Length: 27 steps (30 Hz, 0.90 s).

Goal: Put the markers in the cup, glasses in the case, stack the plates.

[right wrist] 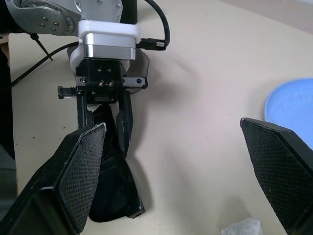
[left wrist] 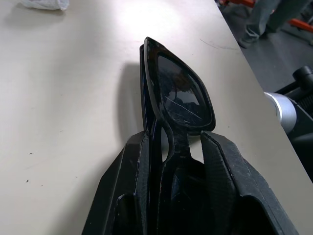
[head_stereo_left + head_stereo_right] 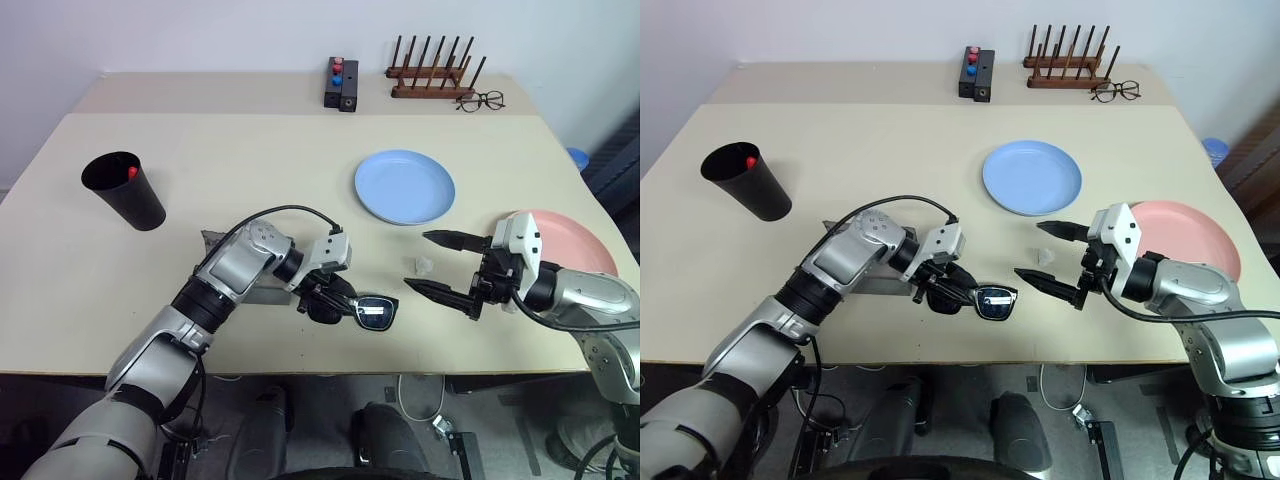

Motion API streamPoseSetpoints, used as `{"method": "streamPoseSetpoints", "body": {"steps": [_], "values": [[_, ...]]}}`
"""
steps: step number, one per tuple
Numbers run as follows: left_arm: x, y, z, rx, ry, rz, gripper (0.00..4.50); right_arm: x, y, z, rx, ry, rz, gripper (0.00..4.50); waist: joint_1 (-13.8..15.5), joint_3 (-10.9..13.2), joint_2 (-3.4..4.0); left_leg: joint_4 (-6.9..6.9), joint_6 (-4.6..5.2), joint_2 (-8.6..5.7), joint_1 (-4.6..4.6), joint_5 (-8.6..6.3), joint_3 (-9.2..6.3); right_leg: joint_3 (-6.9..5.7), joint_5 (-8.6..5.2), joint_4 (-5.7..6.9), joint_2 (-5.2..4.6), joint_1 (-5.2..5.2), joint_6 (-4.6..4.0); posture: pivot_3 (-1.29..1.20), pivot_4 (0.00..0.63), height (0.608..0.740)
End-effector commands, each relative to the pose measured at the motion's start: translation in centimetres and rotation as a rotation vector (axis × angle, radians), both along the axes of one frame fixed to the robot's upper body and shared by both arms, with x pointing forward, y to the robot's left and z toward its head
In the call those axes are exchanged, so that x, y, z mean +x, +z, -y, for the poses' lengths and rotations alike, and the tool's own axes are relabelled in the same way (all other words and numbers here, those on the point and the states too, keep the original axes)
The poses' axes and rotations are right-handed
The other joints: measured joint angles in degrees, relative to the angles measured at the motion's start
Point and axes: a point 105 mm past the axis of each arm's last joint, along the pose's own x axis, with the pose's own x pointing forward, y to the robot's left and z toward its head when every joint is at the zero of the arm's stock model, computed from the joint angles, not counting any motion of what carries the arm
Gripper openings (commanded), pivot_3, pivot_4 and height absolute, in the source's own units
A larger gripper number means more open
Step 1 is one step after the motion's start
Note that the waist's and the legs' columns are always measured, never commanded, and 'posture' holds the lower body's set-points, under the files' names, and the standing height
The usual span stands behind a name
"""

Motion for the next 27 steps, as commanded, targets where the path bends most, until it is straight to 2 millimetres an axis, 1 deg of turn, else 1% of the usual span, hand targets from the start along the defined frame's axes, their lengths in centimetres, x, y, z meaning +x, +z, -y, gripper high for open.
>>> {"method": "streamPoseSetpoints", "body": {"steps": [1,2,7,13,16,18,20,21,23,25,27], "values": [[-0.6,0.2,0.2,0.001,-0.030,0.008,0.31,0.1,0.9,-0.2,0.008,0.003,0.047,4.50,0.0,0.0,0.03,0.00,0.00,0.00,0.00,0.00,0.00,0.00,0.00,0.00,0.00,0.01,0.00,0.00,0.150,0.740],[-0.5,0.3,0.3,-0.002,-0.029,0.015,0.03,0.2,0.8,-0.2,0.008,0.004,0.046,4.50,0.1,-0.1,0.08,0.00,0.00,0.00,0.03,0.00,0.00,0.00,0.00,0.00,-0.01,0.06,0.00,0.00,0.150,0.740],[-0.3,1.2,0.7,-0.040,-0.014,0.022,0.03,0.3,0.8,-0.4,0.005,0.009,0.046,4.50,0.1,-0.1,0.16,0.16,0.15,-0.02,0.07,0.11,-0.06,-0.04,-0.01,-0.01,-0.07,0.22,-0.04,0.00,0.150,0.740],[-0.2,3.2,1.1,-0.102,0.023,-0.058,0.03,0.6,0.7,-0.3,0.004,0.007,0.049,4.50,0.1,-0.1,0.16,0.49,0.29,-0.01,-0.09,0.04,-0.06,0.00,-0.04,-0.01,-0.23,0.23,-0.11,0.00,0.150,0.740],[-0.2,5.4,1.3,-0.149,0.032,-0.122,0.03,0.8,0.6,-0.4,0.001,0.009,0.050,4.50,0.1,-0.1,0.15,0.51,0.32,-0.01,-0.17,0.03,-0.07,-0.02,0.00,-0.01,-0.21,0.17,-0.03,0.00,0.150,0.740],[-0.2,7.5,1.0,-0.178,0.021,-0.151,0.03,0.8,0.7,-0.5,0.005,0.012,0.052,4.50,0.0,0.0,0.15,0.51,0.33,-0.01,-0.19,0.02,-0.07,-0.02,0.01,-0.01,-0.19,0.14,-0.02,0.00,0.150,0.740],[-0.1,9.1,0.7,-0.197,0.022,-0.156,0.03,0.9,0.7,-0.5,0.006,0.013,0.052,4.50,0.0,0.0,0.15,0.49,0.34,-0.01,-0.22,0.01,-0.06,-0.04,0.02,-0.01,-0.12,0.10,0.00,0.00,0.150,0.740],[0.0,9.5,0.5,-0.194,0.029,-0.160,0.03,0.9,0.7,-0.5,0.006,0.014,0.052,4.50,0.0,0.0,0.15,0.48,0.35,-0.01,-0.22,0.01,-0.06,-0.05,0.03,-0.01,-0.09,0.10,0.02,0.00,0.150,0.740],[0.1,10.3,-0.6,-0.167,0.032,-0.136,0.03,1.0,0.7,-0.4,0.007,0.016,0.052,4.50,-0.2,0.0,0.16,0.46,0.36,-0.02,-0.20,0.00,-0.05,-0.06,0.06,-0.01,-0.08,0.10,0.08,0.00,0.150,0.740],[0.0,11.0,-2.1,-0.134,0.031,-0.120,0.03,1.0,0.7,-0.4,0.006,0.019,0.053,4.50,-0.6,0.0,0.17,0.41,0.36,-0.02,-0.18,0.00,-0.04,-0.06,0.07,-0.01,-0.06,0.09,0.10,0.00,0.150,0.740],[0.2,11.0,-4.1,-0.071,0.047,-0.083,0.03,1.2,0.7,-0.4,0.007,0.020,0.054,4.50,-1.0,0.0,0.18,0.35,0.36,-0.01,-0.16,0.00,-0.04,-0.06,0.07,0.00,-0.04,0.08,0.09,0.00,0.150,0.740]]}}
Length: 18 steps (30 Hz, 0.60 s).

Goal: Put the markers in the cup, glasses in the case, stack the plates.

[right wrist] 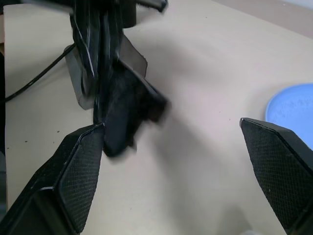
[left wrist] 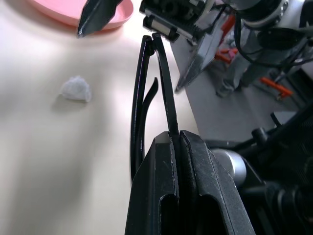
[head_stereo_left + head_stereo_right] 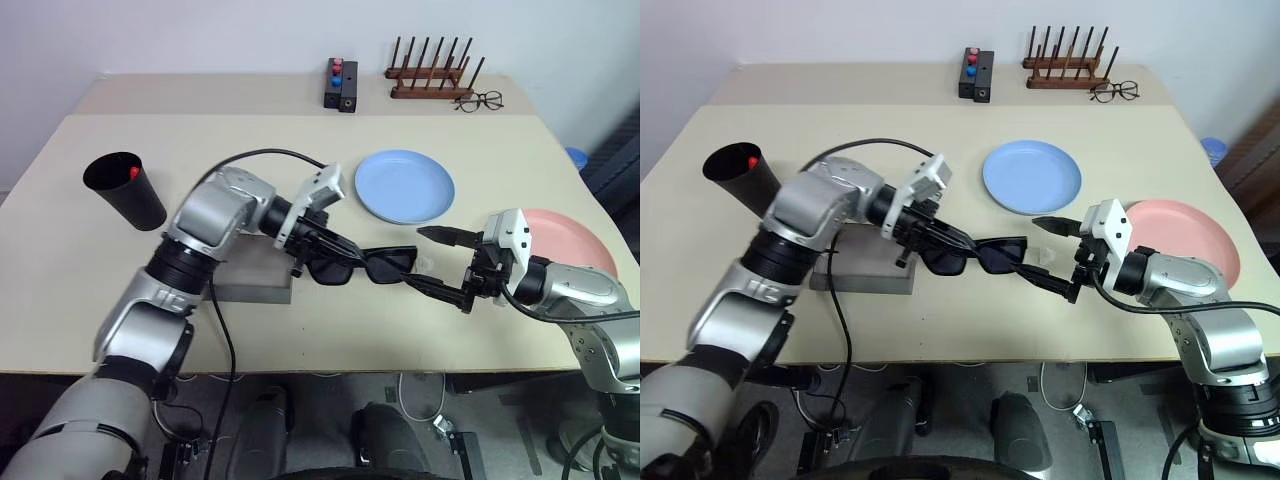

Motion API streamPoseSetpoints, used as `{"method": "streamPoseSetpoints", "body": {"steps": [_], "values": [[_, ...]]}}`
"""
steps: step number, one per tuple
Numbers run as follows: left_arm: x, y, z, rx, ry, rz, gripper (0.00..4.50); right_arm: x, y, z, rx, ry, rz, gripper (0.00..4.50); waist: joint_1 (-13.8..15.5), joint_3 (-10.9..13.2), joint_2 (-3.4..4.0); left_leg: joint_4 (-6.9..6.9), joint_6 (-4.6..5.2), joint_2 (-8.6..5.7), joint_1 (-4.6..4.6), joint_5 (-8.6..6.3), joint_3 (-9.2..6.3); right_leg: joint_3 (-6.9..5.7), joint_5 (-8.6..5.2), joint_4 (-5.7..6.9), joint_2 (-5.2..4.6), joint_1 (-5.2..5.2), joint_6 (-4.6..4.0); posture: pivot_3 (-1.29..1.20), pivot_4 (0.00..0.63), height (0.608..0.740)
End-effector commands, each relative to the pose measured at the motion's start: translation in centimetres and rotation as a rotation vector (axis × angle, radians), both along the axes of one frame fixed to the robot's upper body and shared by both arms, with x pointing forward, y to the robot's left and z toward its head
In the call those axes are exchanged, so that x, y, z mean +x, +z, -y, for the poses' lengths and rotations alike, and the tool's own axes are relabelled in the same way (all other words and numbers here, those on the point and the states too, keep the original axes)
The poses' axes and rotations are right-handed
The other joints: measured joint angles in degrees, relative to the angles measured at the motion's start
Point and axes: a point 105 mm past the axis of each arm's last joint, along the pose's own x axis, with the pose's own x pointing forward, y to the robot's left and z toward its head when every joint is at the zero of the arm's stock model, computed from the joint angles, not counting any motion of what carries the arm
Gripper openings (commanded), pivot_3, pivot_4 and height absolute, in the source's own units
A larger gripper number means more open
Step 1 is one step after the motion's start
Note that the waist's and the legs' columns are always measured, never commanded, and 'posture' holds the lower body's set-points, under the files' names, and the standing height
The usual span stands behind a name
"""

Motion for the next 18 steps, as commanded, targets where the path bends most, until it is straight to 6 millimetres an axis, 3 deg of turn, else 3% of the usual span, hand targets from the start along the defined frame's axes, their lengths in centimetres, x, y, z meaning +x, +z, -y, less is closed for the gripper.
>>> {"method": "streamPoseSetpoints", "body": {"steps": [1,5,8,11,15,18], "values": [[0.0,1.4,-2.5,0.062,-0.014,0.073,0.03,0.1,1.0,-0.1,0.010,0.012,0.046,4.50,-0.5,0.0,0.00,-0.02,0.00,0.00,0.01,0.00,0.00,0.00,0.00,0.00,0.00,0.00,0.00,0.00,0.150,0.740],[1.5,1.0,-6.9,0.149,0.062,0.176,0.03,0.3,0.8,-0.2,0.010,0.021,0.043,4.50,-0.5,0.0,0.00,-0.03,-0.01,0.00,0.02,0.00,0.03,0.01,0.00,0.00,-0.04,0.00,-0.01,0.00,0.150,0.740],[2.7,0.9,-8.6,0.167,0.092,0.270,0.03,0.5,0.7,-0.4,0.009,0.031,0.042,4.50,-0.3,0.0,0.00,-0.02,-0.01,0.00,0.01,0.00,0.03,0.01,-0.01,-0.01,-0.14,-0.01,-0.02,0.00,0.150,0.740],[2.8,1.0,-10.1,0.115,0.138,0.229,0.03,0.6,0.8,-0.6,0.012,0.043,0.044,4.50,-0.3,0.0,-0.02,0.02,-0.01,0.00,-0.07,-0.01,0.03,0.03,-0.02,-0.02,-0.22,-0.06,-0.05,0.00,0.150,0.740],[3.4,-1.1,-12.8,0.173,0.176,0.246,0.03,0.8,0.8,-0.6,0.002,0.055,0.042,4.50,-0.5,0.0,-0.02,-0.03,-0.01,0.00,-0.13,-0.01,0.03,0.05,-0.01,-0.02,-0.24,-0.15,-0.03,0.00,0.150,0.740],[3.6,-2.4,-13.5,0.138,0.183,0.242,0.03,0.9,0.8,-0.7,-0.006,0.063,0.042,4.50,-0.4,0.0,-0.02,-0.07,0.00,0.01,-0.15,0.00,0.03,0.04,-0.01,-0.02,-0.20,-0.20,-0.02,0.00,0.150,0.740]]}}
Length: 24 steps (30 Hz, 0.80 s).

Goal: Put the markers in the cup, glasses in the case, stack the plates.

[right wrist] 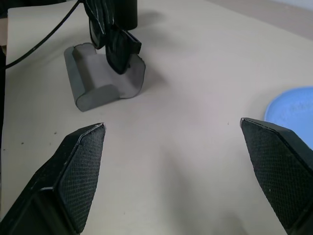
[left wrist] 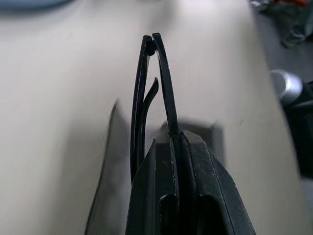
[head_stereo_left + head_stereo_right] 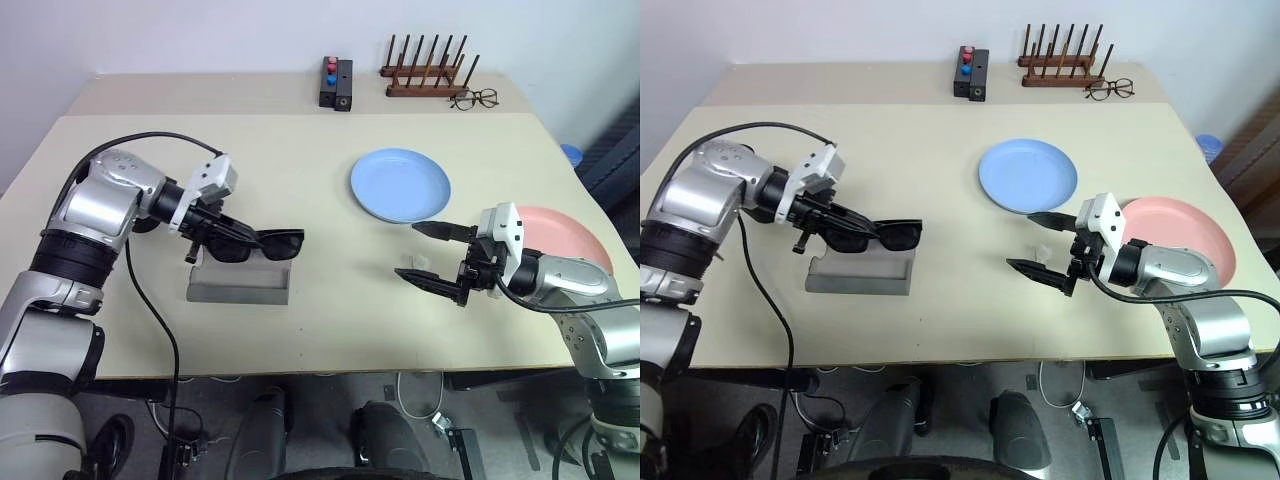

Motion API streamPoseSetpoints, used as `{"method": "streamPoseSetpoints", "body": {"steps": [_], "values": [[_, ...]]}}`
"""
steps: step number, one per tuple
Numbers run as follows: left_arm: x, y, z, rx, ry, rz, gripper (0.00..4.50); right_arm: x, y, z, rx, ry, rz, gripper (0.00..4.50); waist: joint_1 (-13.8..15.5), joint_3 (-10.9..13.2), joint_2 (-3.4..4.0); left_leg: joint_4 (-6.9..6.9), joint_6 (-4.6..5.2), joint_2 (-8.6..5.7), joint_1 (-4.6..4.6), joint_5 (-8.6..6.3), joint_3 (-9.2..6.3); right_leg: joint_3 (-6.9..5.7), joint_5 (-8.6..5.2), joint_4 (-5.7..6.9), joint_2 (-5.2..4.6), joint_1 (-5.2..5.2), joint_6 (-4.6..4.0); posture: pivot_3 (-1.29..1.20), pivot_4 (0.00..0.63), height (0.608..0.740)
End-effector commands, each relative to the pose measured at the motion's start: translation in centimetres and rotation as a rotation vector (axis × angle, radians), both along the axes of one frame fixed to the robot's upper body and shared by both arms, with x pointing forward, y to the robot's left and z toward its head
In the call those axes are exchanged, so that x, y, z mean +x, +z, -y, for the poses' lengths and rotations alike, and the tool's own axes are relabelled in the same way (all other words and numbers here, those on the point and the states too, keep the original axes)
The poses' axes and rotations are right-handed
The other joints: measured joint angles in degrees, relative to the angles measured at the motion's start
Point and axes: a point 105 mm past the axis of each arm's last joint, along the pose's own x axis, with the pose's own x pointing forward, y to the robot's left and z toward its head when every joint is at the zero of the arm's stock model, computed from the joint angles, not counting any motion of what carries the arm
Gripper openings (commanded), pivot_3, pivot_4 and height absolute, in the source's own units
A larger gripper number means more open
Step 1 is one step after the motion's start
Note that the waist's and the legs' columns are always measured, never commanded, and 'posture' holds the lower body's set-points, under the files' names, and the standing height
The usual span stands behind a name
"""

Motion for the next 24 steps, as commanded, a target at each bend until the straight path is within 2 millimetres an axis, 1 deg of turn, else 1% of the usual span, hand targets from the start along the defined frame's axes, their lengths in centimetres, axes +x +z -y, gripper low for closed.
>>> {"method": "streamPoseSetpoints", "body": {"steps": [1,5,8,11,16,24], "values": [[0.0,-0.4,-0.5,-0.047,-0.021,0.033,0.03,0.0,1.1,-0.2,-0.006,0.024,0.050,4.50,0.0,0.0,0.00,0.00,0.00,0.00,-0.01,0.00,0.01,-0.01,0.00,0.00,-0.01,0.00,0.00,0.00,0.150,0.740],[0.0,-0.7,-0.4,-0.109,-0.020,0.006,0.03,-0.1,1.2,-0.1,-0.014,0.025,0.047,4.50,0.2,0.0,-0.05,0.02,0.00,0.00,-0.05,0.00,0.01,-0.02,0.01,0.00,-0.02,-0.01,0.01,0.00,0.150,0.740],[-0.1,-1.9,-0.6,-0.117,-0.013,-0.023,0.03,-0.1,1.2,-0.1,-0.019,0.025,0.046,4.50,0.0,0.0,-0.05,0.05,0.00,0.00,-0.05,0.00,0.02,-0.02,0.01,0.00,-0.04,0.00,0.01,0.00,0.150,0.740],[-0.4,-2.5,-0.6,-0.129,-0.009,-0.056,0.03,-0.2,1.3,-0.1,-0.017,0.023,0.046,4.50,0.0,0.0,-0.05,0.06,0.00,0.00,-0.05,0.00,0.02,-0.02,0.01,0.00,-0.03,0.00,0.01,0.00,0.150,0.740],[-1.2,-3.6,-0.8,-0.099,-0.039,-0.085,0.03,-0.3,1.4,-0.1,-0.017,0.020,0.045,4.50,-0.1,0.0,-0.05,0.04,0.00,0.01,-0.05,0.00,0.02,-0.01,0.01,0.00,-0.03,-0.01,0.01,0.00,0.150,0.740],[-1.7,-3.7,-1.3,-0.094,-0.062,-0.068,0.03,-0.4,1.4,0.0,-0.021,0.016,0.039,4.50,-0.1,0.0,-0.04,0.05,0.00,0.01,-0.04,0.00,0.02,0.00,0.00,0.00,-0.07,0.00,-0.01,0.00,0.150,0.740]]}}
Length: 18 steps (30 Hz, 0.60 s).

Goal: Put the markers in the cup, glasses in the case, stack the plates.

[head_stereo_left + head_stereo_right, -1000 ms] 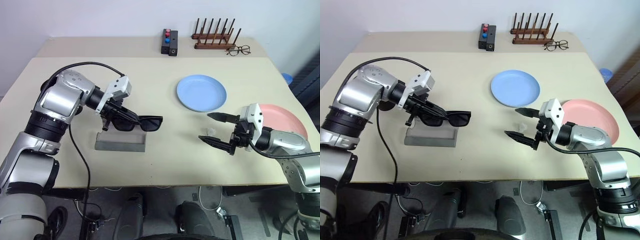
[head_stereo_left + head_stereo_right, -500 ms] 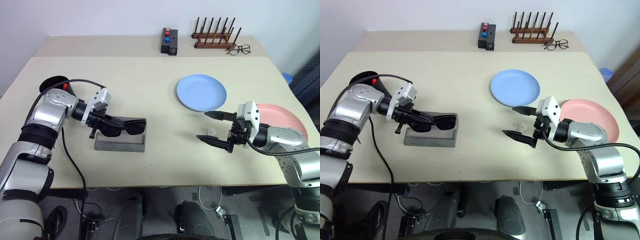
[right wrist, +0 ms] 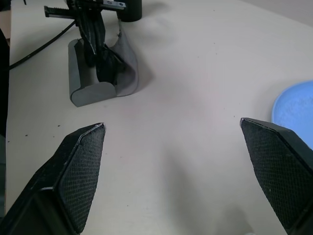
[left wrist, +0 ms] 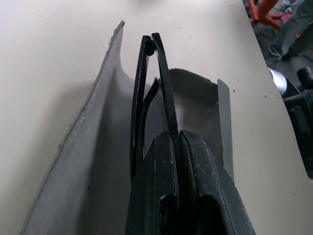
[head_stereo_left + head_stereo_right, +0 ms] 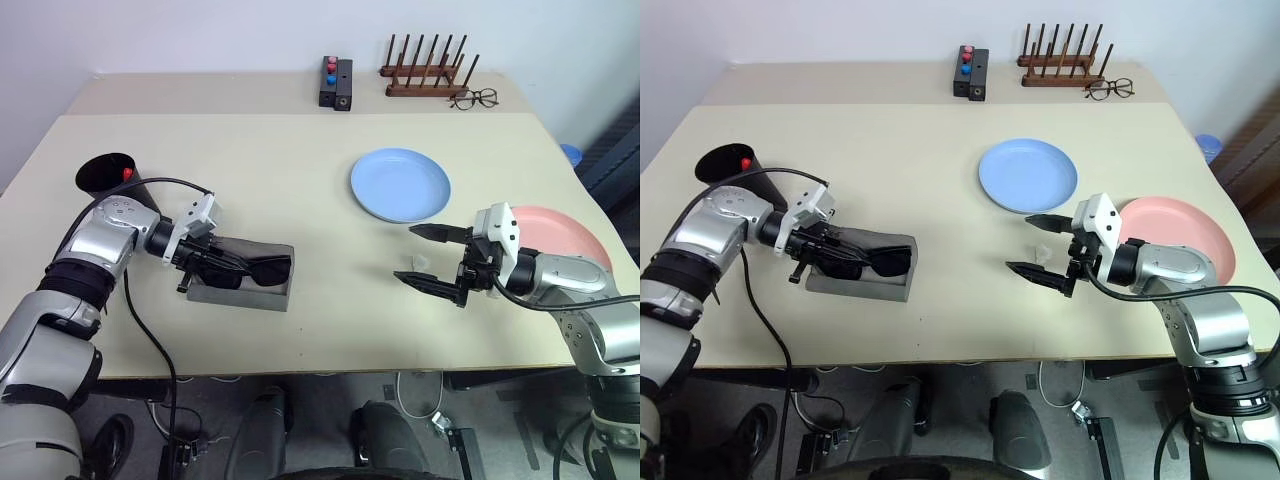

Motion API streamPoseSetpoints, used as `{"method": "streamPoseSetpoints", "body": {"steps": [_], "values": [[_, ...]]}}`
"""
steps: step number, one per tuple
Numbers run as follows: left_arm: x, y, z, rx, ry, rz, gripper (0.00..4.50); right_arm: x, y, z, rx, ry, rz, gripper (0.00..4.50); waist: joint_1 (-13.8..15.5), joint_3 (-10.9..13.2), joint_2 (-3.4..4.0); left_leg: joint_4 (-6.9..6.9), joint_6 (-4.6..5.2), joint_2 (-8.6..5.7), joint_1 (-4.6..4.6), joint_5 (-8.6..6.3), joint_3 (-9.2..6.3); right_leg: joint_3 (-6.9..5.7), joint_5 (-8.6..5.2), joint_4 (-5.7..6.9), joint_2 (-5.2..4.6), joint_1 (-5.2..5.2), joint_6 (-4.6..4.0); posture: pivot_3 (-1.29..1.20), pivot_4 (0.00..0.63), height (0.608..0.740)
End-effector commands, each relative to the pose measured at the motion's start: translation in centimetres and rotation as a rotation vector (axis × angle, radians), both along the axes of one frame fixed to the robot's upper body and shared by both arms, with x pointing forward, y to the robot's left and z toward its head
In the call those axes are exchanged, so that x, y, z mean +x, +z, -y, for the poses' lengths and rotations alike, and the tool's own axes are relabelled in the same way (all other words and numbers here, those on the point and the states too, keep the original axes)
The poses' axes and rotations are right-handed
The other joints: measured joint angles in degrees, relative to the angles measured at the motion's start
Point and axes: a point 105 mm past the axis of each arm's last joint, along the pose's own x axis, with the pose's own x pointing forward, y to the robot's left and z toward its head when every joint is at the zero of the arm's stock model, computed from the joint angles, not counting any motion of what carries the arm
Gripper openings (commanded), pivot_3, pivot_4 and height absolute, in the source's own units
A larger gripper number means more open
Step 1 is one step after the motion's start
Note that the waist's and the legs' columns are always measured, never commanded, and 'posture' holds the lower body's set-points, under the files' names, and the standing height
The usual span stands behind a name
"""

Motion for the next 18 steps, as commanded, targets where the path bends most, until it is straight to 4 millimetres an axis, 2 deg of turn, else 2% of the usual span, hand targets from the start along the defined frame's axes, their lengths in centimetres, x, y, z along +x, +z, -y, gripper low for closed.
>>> {"method": "streamPoseSetpoints", "body": {"steps": [1,5,9,18], "values": [[-0.3,0.3,-0.3,0.007,-0.030,0.038,0.03,-0.4,1.3,0.1,0.000,0.004,0.047,4.50,0.0,0.0,0.00,0.00,0.00,0.00,0.00,0.00,0.00,0.00,0.00,0.00,-0.01,0.00,0.00,0.00,0.150,0.740],[0.6,1.5,-0.4,-0.025,0.011,0.055,0.03,-0.3,1.2,0.0,-0.002,0.007,0.045,4.50,0.0,0.0,0.00,0.00,0.00,0.00,0.00,0.00,0.00,0.00,0.00,0.00,-0.02,0.00,-0.01,0.00,0.150,0.740],[-0.4,1.0,-0.9,0.015,-0.029,0.056,0.03,-0.2,1.2,-0.2,-0.002,0.014,0.045,4.50,-0.1,0.0,0.00,-0.01,0.00,0.00,-0.03,0.00,0.00,0.00,0.00,0.00,-0.03,-0.02,-0.01,0.00,0.150,0.740],[-0.7,1.4,0.2,-0.107,-0.011,-0.029,0.03,-0.2,1.1,-0.2,-0.010,0.020,0.041,4.50,0.0,0.0,0.01,-0.02,0.00,0.00,-0.04,0.00,0.01,0.01,0.00,0.00,-0.05,-0.03,-0.02,0.00,0.150,0.740]]}}
